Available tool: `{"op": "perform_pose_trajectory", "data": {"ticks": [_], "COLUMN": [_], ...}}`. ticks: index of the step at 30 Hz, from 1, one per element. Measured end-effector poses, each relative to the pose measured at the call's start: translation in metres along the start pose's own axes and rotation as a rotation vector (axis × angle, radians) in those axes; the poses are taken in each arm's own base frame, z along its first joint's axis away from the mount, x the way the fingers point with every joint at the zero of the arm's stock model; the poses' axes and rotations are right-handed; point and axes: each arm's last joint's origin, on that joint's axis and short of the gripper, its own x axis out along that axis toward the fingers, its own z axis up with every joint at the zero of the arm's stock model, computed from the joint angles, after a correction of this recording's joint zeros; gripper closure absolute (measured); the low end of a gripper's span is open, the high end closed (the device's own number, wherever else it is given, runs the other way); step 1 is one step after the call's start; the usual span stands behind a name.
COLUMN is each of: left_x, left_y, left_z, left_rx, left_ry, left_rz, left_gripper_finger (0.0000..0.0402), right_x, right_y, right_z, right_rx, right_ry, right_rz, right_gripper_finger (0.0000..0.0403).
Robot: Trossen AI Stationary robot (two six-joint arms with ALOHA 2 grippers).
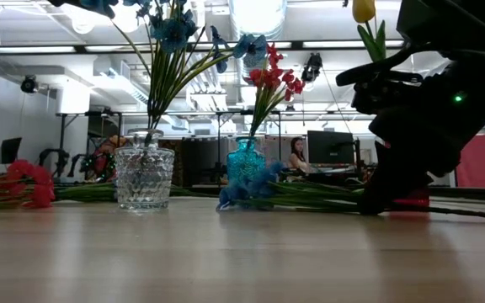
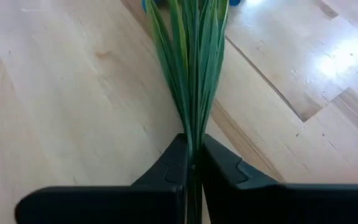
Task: Sort flowers into vase by color
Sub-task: Put the right blue flowers into the transparent vase
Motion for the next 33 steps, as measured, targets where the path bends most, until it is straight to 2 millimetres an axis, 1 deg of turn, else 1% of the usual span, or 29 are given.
{"op": "perform_pose_trajectory", "data": {"ticks": [6, 14, 23, 29, 33], "left_x": [0.000, -0.005, -0.021, -0.026, -0.028], "left_y": [0.000, -0.007, -0.022, -0.031, -0.038], "left_z": [0.001, 0.002, 0.017, 0.023, 0.024], "left_rx": [0.004, 0.006, 0.054, 0.083, 0.110], "left_ry": [-0.016, -0.050, -0.202, -0.267, -0.311], "left_rz": [0.012, -0.041, -0.151, -0.192, -0.149], "left_gripper_finger": [0.0201, 0.0201, 0.0201, 0.0201, 0.0201], "right_x": [-0.011, -0.048, -0.087, -0.102, -0.109], "right_y": [-0.002, 0.002, 0.007, 0.012, 0.020], "right_z": [0.005, 0.006, 0.003, -0.001, -0.001], "right_rx": [0.008, 0.016, 0.012, 0.006, -0.009], "right_ry": [-0.009, -0.136, -0.315, -0.397, -0.435], "right_rz": [0.023, 0.049, 0.096, 0.132, 0.184], "right_gripper_finger": [0.0376, 0.0375, 0.0375, 0.0375, 0.0374]}}
